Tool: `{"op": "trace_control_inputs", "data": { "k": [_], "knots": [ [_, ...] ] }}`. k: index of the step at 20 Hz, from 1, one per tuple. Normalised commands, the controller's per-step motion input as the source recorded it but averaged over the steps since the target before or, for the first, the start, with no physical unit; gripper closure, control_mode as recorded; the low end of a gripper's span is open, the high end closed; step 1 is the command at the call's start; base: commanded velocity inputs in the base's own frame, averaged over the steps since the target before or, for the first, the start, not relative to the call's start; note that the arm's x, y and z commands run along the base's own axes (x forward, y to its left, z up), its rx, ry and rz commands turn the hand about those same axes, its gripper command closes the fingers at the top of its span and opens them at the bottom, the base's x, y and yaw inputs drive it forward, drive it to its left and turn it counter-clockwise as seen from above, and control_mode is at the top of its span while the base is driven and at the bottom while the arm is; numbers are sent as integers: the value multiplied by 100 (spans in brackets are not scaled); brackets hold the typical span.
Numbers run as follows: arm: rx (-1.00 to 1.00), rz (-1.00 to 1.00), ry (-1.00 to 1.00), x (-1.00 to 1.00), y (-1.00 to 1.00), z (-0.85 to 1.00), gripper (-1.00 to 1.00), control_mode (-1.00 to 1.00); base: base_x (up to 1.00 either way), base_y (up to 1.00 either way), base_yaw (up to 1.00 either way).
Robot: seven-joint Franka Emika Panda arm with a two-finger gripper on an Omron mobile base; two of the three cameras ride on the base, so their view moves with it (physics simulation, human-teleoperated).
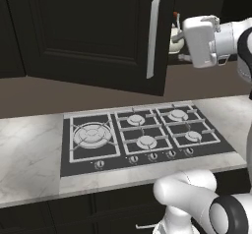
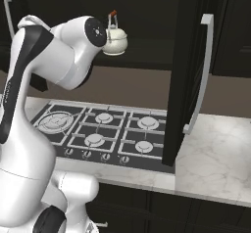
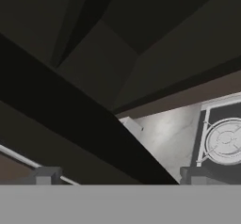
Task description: Open the cabinet, pick the kettle from the cabinet, and place it in the sink.
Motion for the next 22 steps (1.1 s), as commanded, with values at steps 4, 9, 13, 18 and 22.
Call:
{"op": "trace_control_inputs", "data": {
  "k": [4, 9, 13, 18, 22],
  "knots": [
    [2, 0, 5, 0, -19, 0, -100, -100, 0, 0, 0],
    [3, 0, 10, 4, -21, 0, -100, -100, 0, 0, 0],
    [2, -1, 13, 22, -13, -7, -100, -100, 0, 0, 0],
    [3, -4, 18, 41, 0, -13, -100, -100, 0, 0, 0],
    [7, -5, 16, 40, 1, -9, -100, -100, 0, 0, 0]
  ]
}}
